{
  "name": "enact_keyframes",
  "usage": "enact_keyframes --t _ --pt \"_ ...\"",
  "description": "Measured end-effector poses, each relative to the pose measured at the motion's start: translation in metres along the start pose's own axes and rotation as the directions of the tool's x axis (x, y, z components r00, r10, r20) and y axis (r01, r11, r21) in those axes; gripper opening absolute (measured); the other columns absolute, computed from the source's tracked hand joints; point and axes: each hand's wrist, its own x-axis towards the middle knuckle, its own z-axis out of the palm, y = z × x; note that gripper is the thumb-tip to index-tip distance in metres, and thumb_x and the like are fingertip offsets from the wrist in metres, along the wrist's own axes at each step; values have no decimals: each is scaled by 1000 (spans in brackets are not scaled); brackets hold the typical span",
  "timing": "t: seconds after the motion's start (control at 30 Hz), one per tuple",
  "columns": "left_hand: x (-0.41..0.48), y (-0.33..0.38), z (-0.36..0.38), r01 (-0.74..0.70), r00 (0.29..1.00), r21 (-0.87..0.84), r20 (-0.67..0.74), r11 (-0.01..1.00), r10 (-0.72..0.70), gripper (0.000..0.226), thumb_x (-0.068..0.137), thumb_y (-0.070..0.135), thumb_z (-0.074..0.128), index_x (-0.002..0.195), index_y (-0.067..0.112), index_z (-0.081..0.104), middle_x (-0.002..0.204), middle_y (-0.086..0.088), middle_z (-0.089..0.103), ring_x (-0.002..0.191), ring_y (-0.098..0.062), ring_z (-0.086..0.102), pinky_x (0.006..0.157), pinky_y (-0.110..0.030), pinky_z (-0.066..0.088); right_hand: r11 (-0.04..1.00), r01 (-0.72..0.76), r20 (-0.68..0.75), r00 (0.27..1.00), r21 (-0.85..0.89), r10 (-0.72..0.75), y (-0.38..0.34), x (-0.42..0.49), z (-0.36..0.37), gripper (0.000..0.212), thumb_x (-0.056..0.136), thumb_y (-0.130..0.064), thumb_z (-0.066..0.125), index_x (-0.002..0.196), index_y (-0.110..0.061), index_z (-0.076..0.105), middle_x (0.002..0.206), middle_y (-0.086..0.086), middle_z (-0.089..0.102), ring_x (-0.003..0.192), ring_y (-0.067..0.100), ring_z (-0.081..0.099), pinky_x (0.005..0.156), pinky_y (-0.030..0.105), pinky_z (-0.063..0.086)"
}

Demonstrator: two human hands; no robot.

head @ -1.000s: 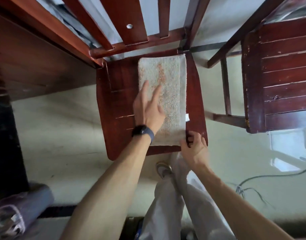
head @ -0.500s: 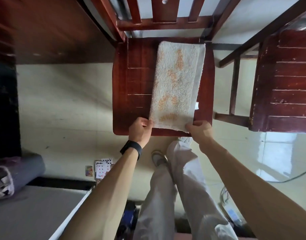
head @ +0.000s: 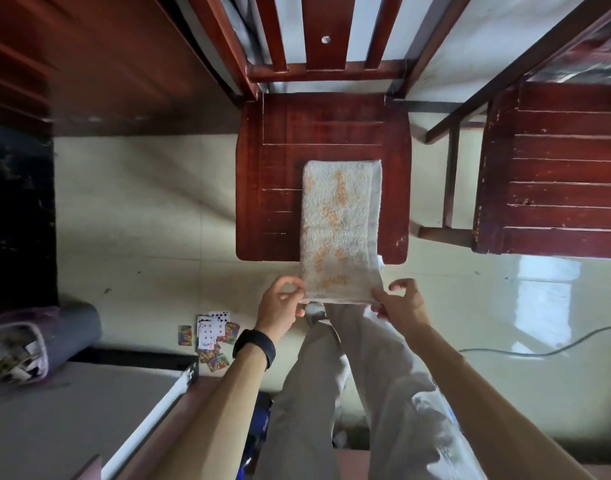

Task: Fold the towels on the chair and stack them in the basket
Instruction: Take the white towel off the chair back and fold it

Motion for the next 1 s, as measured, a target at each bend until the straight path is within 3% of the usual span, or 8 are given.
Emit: enact_keyframes --t 0.17,0.27,0.37,0.43,0.5,0.6,0.73,1.0 --pt "-18 20 -14 97 986 -64 142 993 -87 21 90 6 63 105 16 73 85 -1 71 53 -12 57 49 -20 36 992 111 64 991 64 -115 -3 -26 -6 5 93 -16 68 93 -19 64 81 8 75 62 15 70 67 33 59" --pt "-12 30 -27 -64 972 128 231 990 33 34 81 8 74 111 25 72 83 6 71 68 -4 64 62 -14 45 962 253 138 962 -108 -237 -14 -25 -13 24 85 -12 70 97 -32 70 89 1 75 73 14 73 75 31 57" --pt "10 44 -33 -325 943 497 232 805 238 24 79 30 78 102 31 74 88 11 74 80 0 67 77 -22 52 757 490 194 871 -432 -452 -32 -9 -21 37 79 -6 71 107 -30 71 92 -3 71 72 10 67 76 28 54" --pt "27 59 -33 -428 900 638 237 640 366 21 81 45 73 97 30 74 85 12 72 77 -6 66 68 -28 51 585 624 245 763 -518 -598 -48 6 -26 25 83 -13 76 105 -24 74 92 -2 68 68 10 63 74 33 56" --pt "46 78 -31 -482 860 657 229 579 456 23 84 45 71 96 26 76 89 6 69 74 -11 63 64 -27 48 495 672 269 705 -551 -657 -70 22 -29 19 87 -24 74 106 -22 75 97 0 63 70 13 62 73 32 55" --pt "76 109 -27 -480 864 592 191 648 466 26 92 38 64 99 15 74 90 1 72 78 -17 68 68 -31 49 518 646 230 723 -561 -651 -106 52 -27 25 92 -33 68 111 -17 72 107 2 60 82 17 63 78 30 51" --pt "113 139 -15 -452 870 524 83 721 485 27 97 35 58 106 13 71 82 5 69 78 -12 65 70 -26 45 738 502 106 851 -451 -514 -140 92 -12 27 99 -41 53 113 -20 62 98 -5 67 79 15 63 65 19 46" --pt "166 153 8 -381 833 571 -130 728 538 19 98 33 54 106 19 64 87 8 64 82 -16 65 66 -25 47 768 487 -27 838 -415 -545 -159 139 15 35 101 -42 47 113 -13 64 90 -2 65 72 8 56 59 13 41"
